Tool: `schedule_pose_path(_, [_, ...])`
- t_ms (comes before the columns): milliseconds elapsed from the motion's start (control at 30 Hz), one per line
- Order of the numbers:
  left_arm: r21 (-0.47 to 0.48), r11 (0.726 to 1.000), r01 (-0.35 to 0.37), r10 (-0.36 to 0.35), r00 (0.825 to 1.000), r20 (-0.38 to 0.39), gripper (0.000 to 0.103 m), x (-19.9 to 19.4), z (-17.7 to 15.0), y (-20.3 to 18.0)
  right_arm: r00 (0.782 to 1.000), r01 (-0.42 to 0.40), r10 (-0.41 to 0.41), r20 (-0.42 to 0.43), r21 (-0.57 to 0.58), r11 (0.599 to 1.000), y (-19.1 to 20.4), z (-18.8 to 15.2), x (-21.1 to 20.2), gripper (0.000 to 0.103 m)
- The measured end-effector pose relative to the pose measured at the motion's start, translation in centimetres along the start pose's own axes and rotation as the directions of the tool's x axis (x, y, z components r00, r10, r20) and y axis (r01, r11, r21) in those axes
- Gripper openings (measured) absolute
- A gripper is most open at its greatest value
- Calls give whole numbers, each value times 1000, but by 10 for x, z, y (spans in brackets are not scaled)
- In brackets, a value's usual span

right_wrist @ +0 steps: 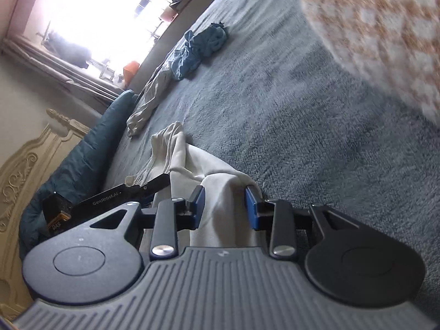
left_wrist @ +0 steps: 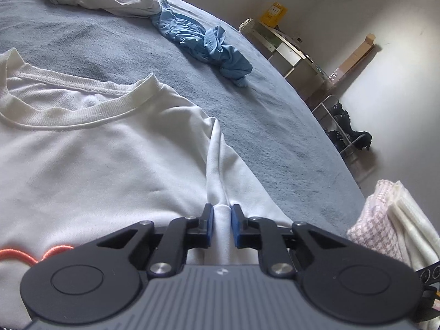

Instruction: Fold clothes

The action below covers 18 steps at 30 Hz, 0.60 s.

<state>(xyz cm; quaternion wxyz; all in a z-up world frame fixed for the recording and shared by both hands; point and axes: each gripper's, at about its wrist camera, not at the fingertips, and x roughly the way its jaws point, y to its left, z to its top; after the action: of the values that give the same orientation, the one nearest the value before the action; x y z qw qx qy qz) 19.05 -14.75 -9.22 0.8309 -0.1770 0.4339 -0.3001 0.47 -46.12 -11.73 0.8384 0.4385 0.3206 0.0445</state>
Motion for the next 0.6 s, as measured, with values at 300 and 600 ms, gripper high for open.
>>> schedule_pose_path(300, [-5, 999, 48, -47, 989, 140, 7, -9, 3, -7, 994, -24, 36, 99, -125, 992, 15, -1, -2, 4])
schedule_pose_path(600, [-33, 996, 87, -79, 975, 209, 7, 20, 20, -20, 984, 23, -4, 178, -107, 994, -2, 7, 3, 2])
